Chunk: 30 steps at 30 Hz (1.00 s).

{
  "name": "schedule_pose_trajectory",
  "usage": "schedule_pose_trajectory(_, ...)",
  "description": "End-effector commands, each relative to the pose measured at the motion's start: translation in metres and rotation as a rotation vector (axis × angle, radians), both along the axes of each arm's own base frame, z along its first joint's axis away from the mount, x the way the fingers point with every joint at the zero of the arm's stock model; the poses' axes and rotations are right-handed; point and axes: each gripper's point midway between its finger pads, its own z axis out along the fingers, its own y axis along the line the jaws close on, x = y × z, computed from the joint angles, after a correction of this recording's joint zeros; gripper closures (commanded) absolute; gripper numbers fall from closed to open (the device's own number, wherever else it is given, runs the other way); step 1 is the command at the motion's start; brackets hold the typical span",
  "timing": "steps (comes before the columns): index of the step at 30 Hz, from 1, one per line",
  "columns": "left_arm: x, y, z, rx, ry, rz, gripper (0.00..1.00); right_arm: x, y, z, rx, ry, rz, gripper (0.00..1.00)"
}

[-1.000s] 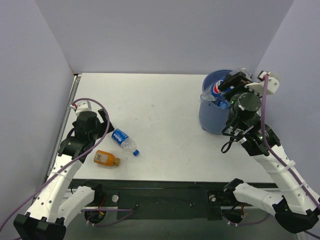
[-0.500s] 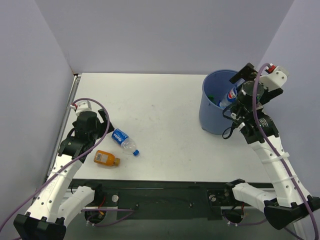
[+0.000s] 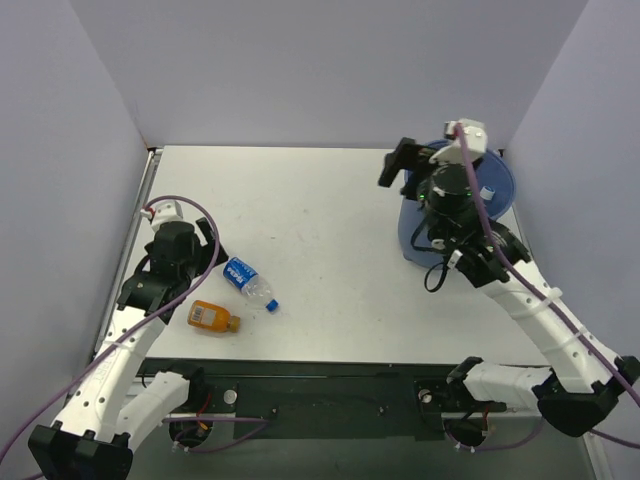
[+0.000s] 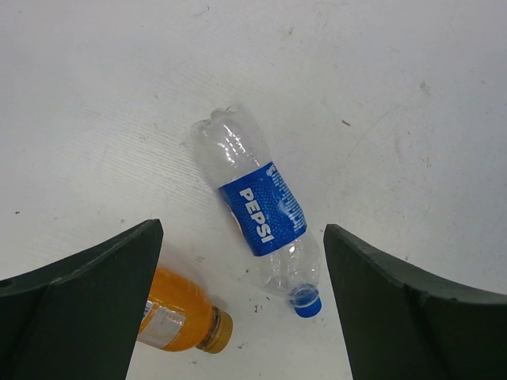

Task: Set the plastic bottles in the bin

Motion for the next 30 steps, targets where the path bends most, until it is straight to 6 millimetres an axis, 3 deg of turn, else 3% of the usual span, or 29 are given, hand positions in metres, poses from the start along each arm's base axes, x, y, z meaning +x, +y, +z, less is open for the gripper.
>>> schedule_pose_trajectory(1,0.005,0.008,0.006,0.011,-0.019,0.044,0.06,-0.004,0.113,-0.040,-0.055,0.114,0.369,0.04)
schedule_pose_trajectory(2,0.004,0.009,0.004,0.010,-0.014,0.053,0.06,-0.008,0.144,-0.058,-0.083,0.152,0.440,0.04)
schedule_pose_trajectory(5,0.002,0.017,0.002,0.014,-0.004,0.115,0.06,-0.020,0.201,-0.095,-0.124,0.236,0.594,0.03)
schedule_pose_trajectory(6,0.002,0.019,0.002,0.015,-0.002,0.132,0.06,-0.027,0.225,-0.119,-0.145,0.291,0.655,0.03)
schedule_pose_trajectory(9,0.001,0.027,0.000,0.013,0.013,0.189,0.06,-0.039,0.271,-0.159,-0.128,0.400,0.798,0.03)
schedule_pose_trajectory(10,0.001,0.030,-0.002,0.019,0.023,0.206,0.06,-0.046,0.289,-0.184,-0.122,0.469,0.873,0.03)
schedule_pose_trajectory(11,-0.001,0.034,-0.003,0.019,0.032,0.229,0.06,-0.051,0.301,-0.187,-0.092,0.495,0.911,0.04)
schedule_pose_trajectory(13,-0.001,0.040,-0.007,0.018,0.059,0.256,0.06,-0.063,0.326,-0.223,-0.084,0.601,1.001,0.05)
schedule_pose_trajectory(23,-0.005,0.052,-0.008,-0.007,0.060,0.317,0.06,-0.086,0.362,-0.304,-0.138,0.784,1.062,0.05)
schedule_pose_trajectory(30,-0.013,0.051,-0.013,-0.013,0.067,0.297,0.06,-0.082,0.373,-0.335,-0.194,0.834,1.047,0.05)
